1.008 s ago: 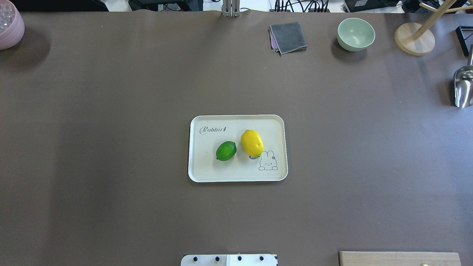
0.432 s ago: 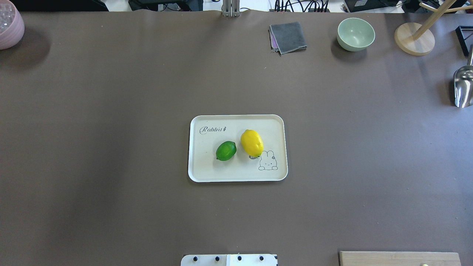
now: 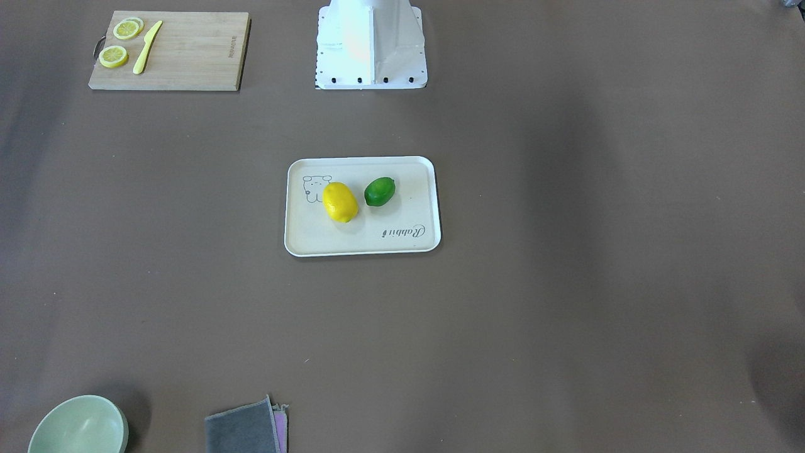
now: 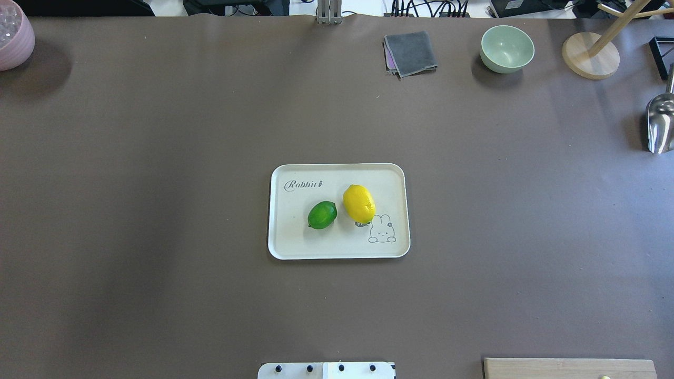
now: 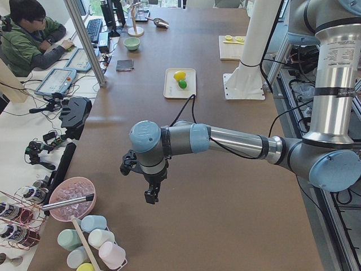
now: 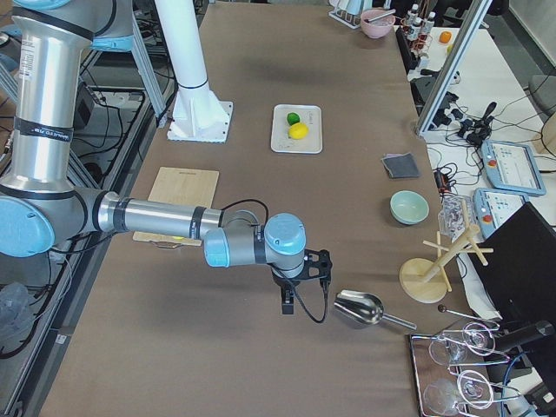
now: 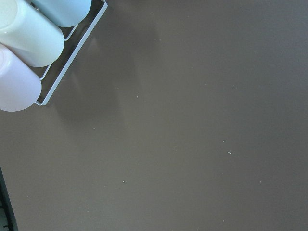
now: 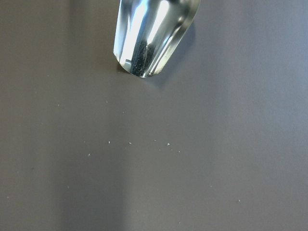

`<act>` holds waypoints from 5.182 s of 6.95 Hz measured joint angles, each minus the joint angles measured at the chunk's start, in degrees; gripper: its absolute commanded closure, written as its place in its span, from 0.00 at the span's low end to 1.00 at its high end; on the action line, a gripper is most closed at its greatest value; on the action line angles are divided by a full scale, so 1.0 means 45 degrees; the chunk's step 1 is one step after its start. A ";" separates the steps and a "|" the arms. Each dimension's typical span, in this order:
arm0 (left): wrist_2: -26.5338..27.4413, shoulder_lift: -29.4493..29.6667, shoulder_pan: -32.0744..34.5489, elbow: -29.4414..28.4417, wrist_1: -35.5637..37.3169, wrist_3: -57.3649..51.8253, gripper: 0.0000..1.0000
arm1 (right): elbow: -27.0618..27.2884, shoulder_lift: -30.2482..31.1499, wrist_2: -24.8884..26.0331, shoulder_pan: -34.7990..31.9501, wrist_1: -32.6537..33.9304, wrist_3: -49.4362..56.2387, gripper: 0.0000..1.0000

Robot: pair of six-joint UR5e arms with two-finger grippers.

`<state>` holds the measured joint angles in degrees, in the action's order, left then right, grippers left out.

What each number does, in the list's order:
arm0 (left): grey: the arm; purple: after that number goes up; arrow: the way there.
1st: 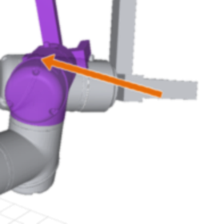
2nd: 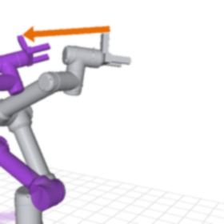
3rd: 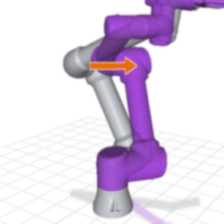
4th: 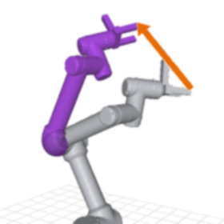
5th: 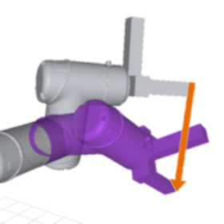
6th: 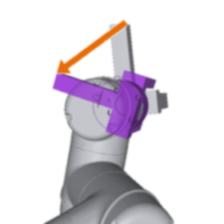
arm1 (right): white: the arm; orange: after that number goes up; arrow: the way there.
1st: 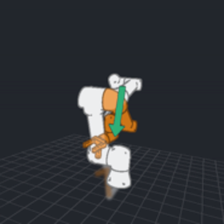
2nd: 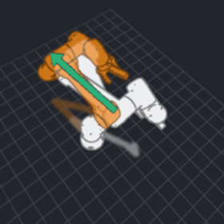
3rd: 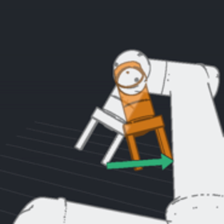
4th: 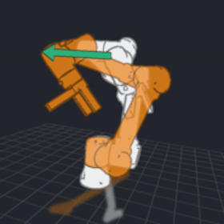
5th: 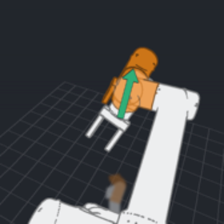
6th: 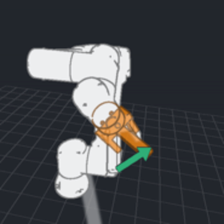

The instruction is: Place all lemons on tray

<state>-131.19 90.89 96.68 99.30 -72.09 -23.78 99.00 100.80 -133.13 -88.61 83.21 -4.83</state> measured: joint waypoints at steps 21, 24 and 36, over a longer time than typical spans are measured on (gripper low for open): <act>0.0012 -0.0139 0.0000 0.0514 -0.0588 -0.0067 0.01 | 0.1822 0.0583 -0.0274 -0.0646 0.2782 0.1034 0.00; 0.0012 -0.0164 0.0000 0.0504 -0.0582 -0.0067 0.01 | 0.1834 0.0593 -0.0279 -0.0589 0.2766 0.1034 0.00; 0.0012 -0.0386 0.0000 0.0568 -0.0585 -0.0087 0.01 | 0.1974 0.0966 -0.1012 -0.0545 0.2700 0.1033 0.00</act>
